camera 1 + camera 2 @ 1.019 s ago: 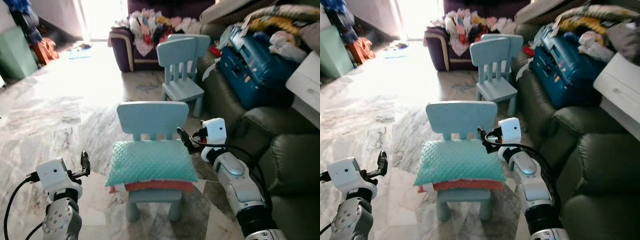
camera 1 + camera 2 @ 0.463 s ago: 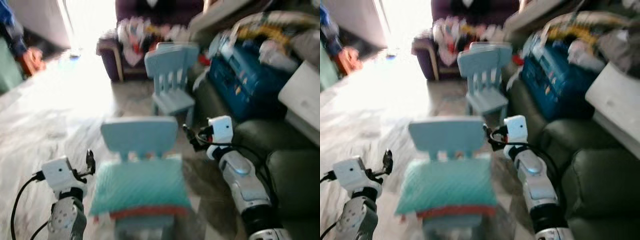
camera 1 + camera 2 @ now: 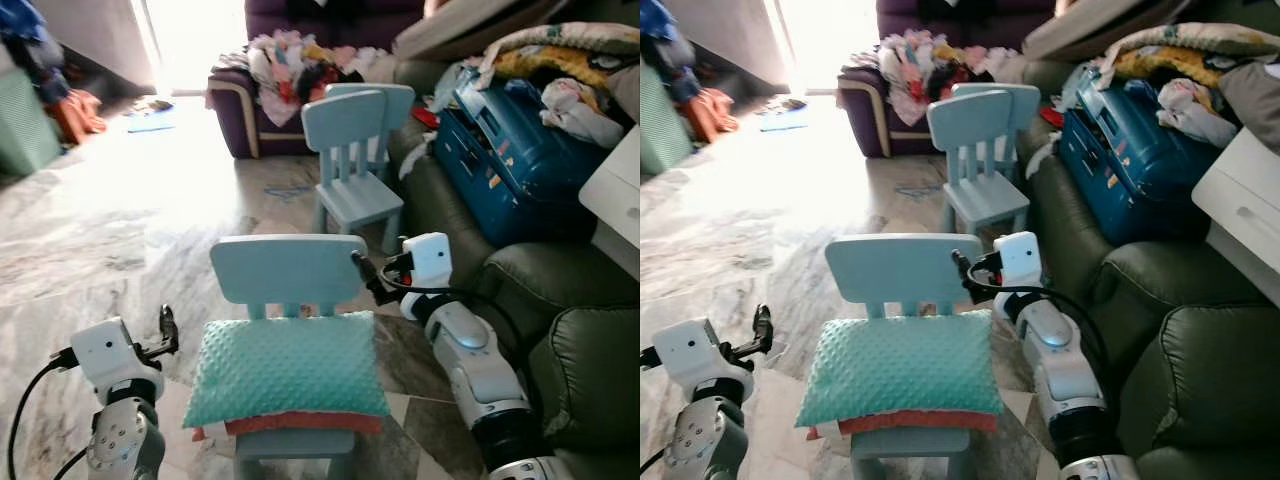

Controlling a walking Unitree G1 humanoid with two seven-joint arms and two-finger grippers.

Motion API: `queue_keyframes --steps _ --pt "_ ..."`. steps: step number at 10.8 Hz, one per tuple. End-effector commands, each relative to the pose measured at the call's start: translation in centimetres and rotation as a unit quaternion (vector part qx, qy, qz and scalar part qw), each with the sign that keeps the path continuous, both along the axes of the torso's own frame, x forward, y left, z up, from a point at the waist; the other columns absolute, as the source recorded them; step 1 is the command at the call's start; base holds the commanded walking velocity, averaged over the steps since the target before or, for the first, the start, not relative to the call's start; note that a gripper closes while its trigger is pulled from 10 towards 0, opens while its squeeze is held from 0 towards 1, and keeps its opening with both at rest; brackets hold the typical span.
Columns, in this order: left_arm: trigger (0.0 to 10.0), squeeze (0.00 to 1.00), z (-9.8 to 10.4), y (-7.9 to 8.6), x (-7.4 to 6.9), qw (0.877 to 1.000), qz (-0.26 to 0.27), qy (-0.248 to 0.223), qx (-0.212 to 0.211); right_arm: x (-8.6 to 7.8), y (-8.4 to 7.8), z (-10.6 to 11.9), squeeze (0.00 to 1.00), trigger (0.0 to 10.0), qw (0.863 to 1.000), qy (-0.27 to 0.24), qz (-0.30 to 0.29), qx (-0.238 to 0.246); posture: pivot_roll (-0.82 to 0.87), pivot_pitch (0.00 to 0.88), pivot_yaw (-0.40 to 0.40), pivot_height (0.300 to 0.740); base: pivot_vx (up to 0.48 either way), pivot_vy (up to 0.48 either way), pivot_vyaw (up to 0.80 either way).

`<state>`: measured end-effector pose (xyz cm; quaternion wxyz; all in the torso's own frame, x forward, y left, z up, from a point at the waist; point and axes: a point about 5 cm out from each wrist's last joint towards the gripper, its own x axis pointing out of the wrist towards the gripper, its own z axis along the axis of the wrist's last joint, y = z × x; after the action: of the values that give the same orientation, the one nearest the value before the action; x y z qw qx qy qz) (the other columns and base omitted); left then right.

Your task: Move the pillow to the sofa

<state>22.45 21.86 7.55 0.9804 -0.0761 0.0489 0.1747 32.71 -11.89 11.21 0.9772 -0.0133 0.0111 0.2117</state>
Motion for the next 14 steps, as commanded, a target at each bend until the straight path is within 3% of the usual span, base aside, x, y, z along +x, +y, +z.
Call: queue_keyframes --steps 1,2,3,5,6,7,8,9,10,11,12,13,14 --pt "10.0 0.00 0.4 0.5 -0.2 1.000 0.003 -0.020 0.024 0.1 0.2 0.2 0.00 10.0 1.000 -0.004 0.002 0.005 -0.14 0.000 0.013 0.740 0.000 0.000 0.00" --pt "10.0 0.00 1.0 0.9 -0.7 0.997 -0.002 -0.038 0.064 0.0 0.4 0.2 0.00 10.0 1.000 -0.006 0.005 0.009 -0.14 0.000 0.017 0.740 0.000 0.000 0.00" --pt "10.0 0.00 0.5 0.8 -0.8 0.999 -0.007 -0.029 0.043 -0.1 0.6 0.3 0.00 10.0 1.000 -0.012 0.012 0.018 -0.13 0.000 0.023 0.740 0.000 0.000 0.00" --pt "10.0 0.00 0.9 -0.1 -0.7 0.996 -0.046 -0.040 0.059 -0.5 0.9 0.6 0.00 10.0 0.999 -0.021 0.018 0.036 -0.13 0.000 0.029 0.740 0.000 0.000 0.00" --pt "10.0 0.40 1.1 -0.4 -0.7 0.995 -0.057 -0.047 0.061 -0.6 0.9 0.6 0.00 10.0 0.999 -0.022 0.017 0.039 -0.13 0.000 0.031 0.740 0.000 0.000 0.00" --pt "10.0 0.88 1.3 -0.6 -0.7 0.994 -0.067 -0.052 0.071 -0.6 1.0 0.6 0.00 10.0 0.999 -0.023 0.016 0.040 -0.13 0.000 0.032 0.740 0.000 0.000 0.00" --pt "10.0 1.00 1.4 -0.9 -0.6 0.993 -0.075 -0.058 0.063 -0.5 0.9 0.8 0.00 10.0 0.999 -0.028 0.013 0.040 -0.13 0.000 0.032 0.740 0.000 0.000 0.00" --pt "10.0 1.00 1.5 -0.9 -0.6 0.993 -0.076 -0.054 0.072 -0.5 0.9 0.8 0.00 10.0 0.999 -0.027 0.015 0.042 -0.13 0.000 0.032 0.740 0.000 0.000 0.00" --pt "10.0 1.00 1.4 -1.0 -0.6 0.993 -0.082 -0.050 0.071 -0.6 1.0 0.7 1.00 10.0 0.998 -0.021 0.024 0.053 -0.13 0.000 0.033 0.740 0.000 0.000 0.00" --pt "10.0 0.00 1.2 -1.0 -0.5 0.993 -0.084 -0.042 0.077 -0.6 1.1 0.7 1.00 10.0 0.998 -0.023 0.024 0.048 -0.12 0.004 0.031 0.740 0.000 0.000 0.00" --pt "10.0 0.00 1.1 -0.9 -0.5 0.993 -0.083 -0.035 0.078 -0.6 1.0 0.7 0.91 10.0 0.999 -0.024 0.017 0.038 -0.12 0.004 0.030 0.740 0.000 0.000 0.00" --pt "10.0 0.00 1.1 -0.8 -0.5 0.993 -0.082 -0.034 0.077 -0.5 1.0 0.7 0.62 10.0 0.999 -0.023 0.016 0.037 -0.12 0.004 0.030 0.740 0.000 0.000 0.00" --pt "10.0 0.00 1.1 -0.9 -0.5 0.993 -0.082 -0.033 0.077 -0.5 0.9 0.7 0.00 10.0 0.999 -0.023 0.015 0.035 -0.12 0.007 0.028 0.740 0.000 0.000 0.00"
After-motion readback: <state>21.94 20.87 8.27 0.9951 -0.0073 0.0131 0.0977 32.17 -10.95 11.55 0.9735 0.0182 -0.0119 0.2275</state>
